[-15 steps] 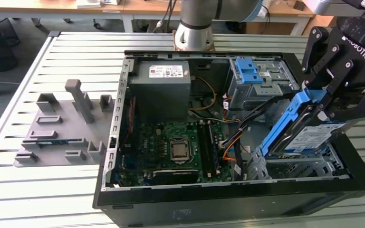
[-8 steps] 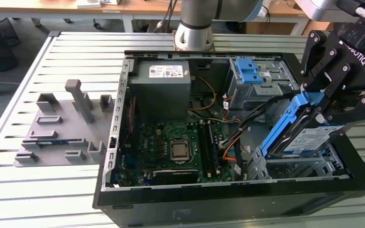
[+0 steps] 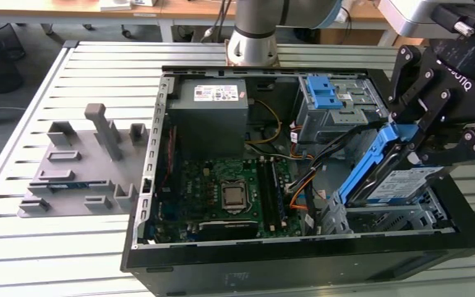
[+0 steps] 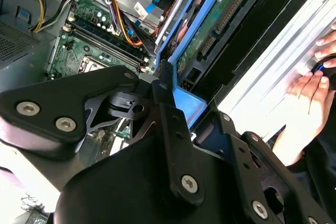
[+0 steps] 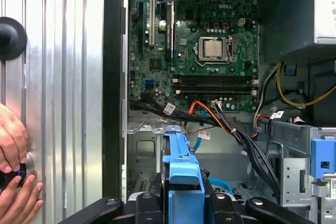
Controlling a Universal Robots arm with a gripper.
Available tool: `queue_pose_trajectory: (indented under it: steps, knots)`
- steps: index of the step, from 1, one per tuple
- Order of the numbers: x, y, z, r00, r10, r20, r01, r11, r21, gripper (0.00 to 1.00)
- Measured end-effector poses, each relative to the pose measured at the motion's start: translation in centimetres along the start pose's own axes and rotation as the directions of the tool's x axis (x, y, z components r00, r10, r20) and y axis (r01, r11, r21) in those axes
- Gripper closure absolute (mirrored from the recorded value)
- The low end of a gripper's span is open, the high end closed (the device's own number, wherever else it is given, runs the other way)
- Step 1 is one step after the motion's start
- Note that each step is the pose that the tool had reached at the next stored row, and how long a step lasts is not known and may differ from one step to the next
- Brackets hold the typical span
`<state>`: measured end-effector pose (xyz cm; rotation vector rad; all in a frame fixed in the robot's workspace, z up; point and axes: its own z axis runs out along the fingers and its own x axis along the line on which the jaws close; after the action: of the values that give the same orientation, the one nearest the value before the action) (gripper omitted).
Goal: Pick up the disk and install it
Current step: 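Insert the disk into the insertion slot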
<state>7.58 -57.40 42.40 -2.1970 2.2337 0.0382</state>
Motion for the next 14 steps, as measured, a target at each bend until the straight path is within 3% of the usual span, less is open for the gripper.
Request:
queue_pose_trajectory:
  steps: [14]
  knots:
    - [0.03, -0.01, 1.11, 1.0000, 0.000, 0.0004, 0.000, 1.0000, 0.0000, 0.64]
